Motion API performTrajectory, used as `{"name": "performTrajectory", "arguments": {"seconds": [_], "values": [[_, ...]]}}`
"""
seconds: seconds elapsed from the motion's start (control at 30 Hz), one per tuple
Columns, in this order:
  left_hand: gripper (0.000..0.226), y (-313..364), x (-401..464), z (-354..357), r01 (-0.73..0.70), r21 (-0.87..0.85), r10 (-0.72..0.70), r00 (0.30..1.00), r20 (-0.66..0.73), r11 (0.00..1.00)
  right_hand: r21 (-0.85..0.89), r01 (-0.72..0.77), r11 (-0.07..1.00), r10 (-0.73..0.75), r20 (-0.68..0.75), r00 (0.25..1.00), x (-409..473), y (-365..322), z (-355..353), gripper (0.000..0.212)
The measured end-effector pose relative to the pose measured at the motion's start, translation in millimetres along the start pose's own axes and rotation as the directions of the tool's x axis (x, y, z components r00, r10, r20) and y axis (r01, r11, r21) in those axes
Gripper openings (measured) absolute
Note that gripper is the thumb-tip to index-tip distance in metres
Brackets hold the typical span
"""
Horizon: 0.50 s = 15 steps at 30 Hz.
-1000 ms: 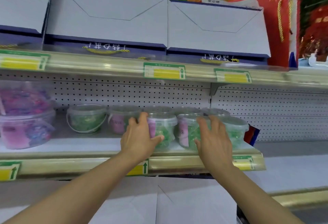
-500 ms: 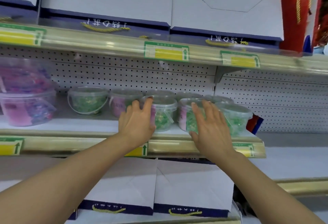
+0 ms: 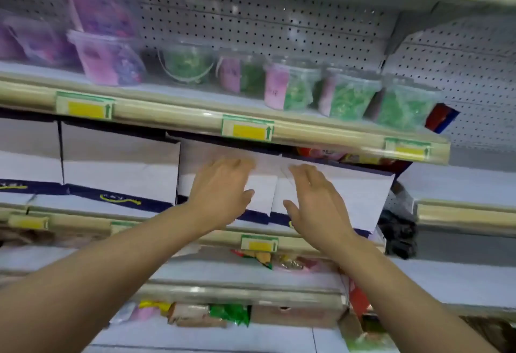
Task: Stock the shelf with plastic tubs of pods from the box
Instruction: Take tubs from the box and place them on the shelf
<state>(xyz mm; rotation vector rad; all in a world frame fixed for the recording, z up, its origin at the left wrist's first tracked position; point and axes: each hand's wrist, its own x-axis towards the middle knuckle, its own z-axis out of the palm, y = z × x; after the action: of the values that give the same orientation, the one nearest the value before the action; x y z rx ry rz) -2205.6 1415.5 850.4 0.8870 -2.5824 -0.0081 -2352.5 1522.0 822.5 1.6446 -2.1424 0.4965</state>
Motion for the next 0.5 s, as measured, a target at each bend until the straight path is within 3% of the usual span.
{"name": "performTrajectory", "arguments": {"seconds": [0.23, 0.5], "values": [[0.039, -40, -80, 76, 0.107, -0.061, -0.079, 0.933, 0.35, 0.992, 0.052, -0.103, 0.993, 0.081, 0.325, 0.942, -67, -47, 73, 0.046], [0.04, -91, -183, 176, 0.196, -0.072, -0.116, 0.798, 0.591, 0.978, 0.026, -0.269, 0.963, 0.195, 0.623, 0.758, -163, -92, 164, 0.05]]}}
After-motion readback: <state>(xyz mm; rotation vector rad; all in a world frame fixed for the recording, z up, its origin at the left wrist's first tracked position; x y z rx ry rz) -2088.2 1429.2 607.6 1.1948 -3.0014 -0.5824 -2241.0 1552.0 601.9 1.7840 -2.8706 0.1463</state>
